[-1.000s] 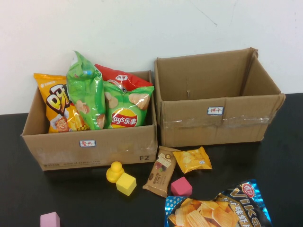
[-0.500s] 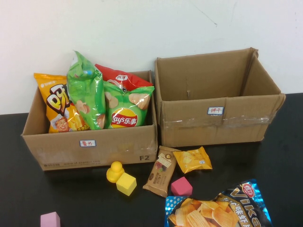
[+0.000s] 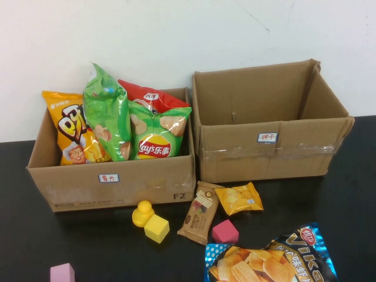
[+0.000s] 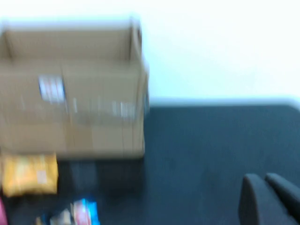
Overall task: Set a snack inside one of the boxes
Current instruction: Pick up the potato chip
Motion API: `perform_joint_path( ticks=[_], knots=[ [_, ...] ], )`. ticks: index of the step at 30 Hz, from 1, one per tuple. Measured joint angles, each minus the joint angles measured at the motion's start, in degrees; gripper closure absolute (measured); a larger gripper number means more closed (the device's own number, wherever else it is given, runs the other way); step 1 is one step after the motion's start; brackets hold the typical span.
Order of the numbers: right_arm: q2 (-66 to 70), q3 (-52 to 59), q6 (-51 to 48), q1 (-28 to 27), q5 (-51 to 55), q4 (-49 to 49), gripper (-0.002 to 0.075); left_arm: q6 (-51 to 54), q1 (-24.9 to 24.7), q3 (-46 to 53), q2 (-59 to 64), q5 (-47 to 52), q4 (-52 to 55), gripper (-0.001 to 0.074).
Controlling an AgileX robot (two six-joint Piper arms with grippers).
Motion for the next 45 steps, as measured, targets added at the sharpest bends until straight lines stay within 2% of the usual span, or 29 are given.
perform_joint_path(
  ticks=[4,8,10,11,13,17,22,30,36,41,45],
  knots=[
    [0.84,-8.99,0.22,0.0,1.65,0.1,0.0727,0.0,0.0,0.0,0.0,0.0,0.0,0.0738],
    [4.13,-11.56,0.26,0.0,-0.16,1.23,0.0727,0.0,0.0,0.0,0.0,0.0,0.0,0.0738],
    [6.59,-11.62,-0.79,0.0,-1.15,5.07,0.0727,0.0,0.0,0.0,0.0,0.0,0.0,0.0738],
    [9.52,-11.72,-4.45,0.0,-1.26,11.11,0.0727,0.0,0.0,0.0,0.0,0.0,0.0,0.0738],
    [12.13,-11.72,-9.13,0.0,-0.7,15.63,0.0727,0.0,0.0,0.0,0.0,0.0,0.0,0.0738],
    [17.23,-11.85,-14.76,0.0,0.13,20.06,0.0727,0.0,0.0,0.0,0.0,0.0,0.0,0.0738],
    [20.81,-13.53,-15.59,0.0,-0.07,20.48,0.0727,0.0,0.0,0.0,0.0,0.0,0.0,0.0738],
    [21.99,-13.65,-13.06,0.0,-7.92,20.79,0.0727,0.0,0.0,0.0,0.0,0.0,0.0,0.0738],
    [23.47,-13.81,-7.75,0.0,-9.67,12.83,0.0727,0.0,0.0,0.0,0.0,0.0,0.0,0.0738],
    [29.47,-18.18,-12.01,3.32,-3.99,9.01,0.0727,0.0,0.0,0.0,0.0,0.0,0.0,0.0738],
    [40.21,-26.49,-17.47,8.2,6.34,6.59,0.0727,0.0,0.03,0.0,0.0,0.0,0.0,0.0738]
  ],
)
